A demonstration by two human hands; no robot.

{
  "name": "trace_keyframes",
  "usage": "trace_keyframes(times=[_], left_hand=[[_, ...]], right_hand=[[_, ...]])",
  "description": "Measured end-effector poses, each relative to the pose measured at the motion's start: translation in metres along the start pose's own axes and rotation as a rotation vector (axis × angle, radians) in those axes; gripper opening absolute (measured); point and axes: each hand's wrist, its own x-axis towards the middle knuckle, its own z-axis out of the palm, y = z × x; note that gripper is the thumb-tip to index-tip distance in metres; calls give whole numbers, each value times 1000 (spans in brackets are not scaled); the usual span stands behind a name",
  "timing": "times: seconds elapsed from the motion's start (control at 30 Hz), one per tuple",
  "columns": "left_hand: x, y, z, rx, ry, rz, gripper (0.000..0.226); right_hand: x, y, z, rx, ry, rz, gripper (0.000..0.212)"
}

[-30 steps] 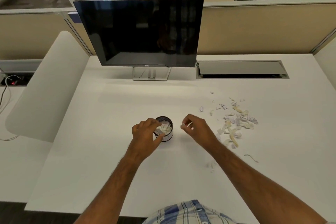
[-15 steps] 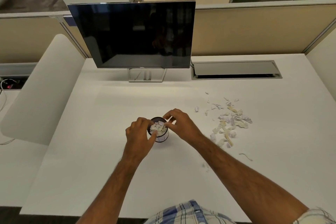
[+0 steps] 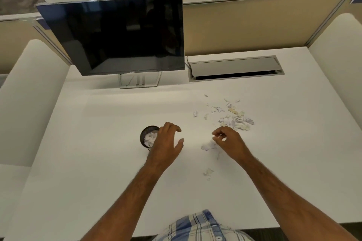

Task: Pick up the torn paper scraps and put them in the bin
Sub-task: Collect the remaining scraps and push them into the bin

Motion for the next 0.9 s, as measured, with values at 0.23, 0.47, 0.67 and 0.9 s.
trace_keyframes(times=[0.23, 0.47, 0.67, 0.9], left_hand=[[2, 23, 60, 53, -514, -81, 86], [-18, 32, 103, 173, -568, -131, 118], [-23, 30, 123, 211, -492, -111, 112], [-8, 38, 129, 110, -438, -195, 106]], right_hand=[[-27, 63, -52, -50, 70, 134, 12], [-52, 106, -68, -61, 57, 226, 27], [-58, 111, -56, -113, -62, 217, 39], [-35, 90, -28, -101, -105, 117, 50]])
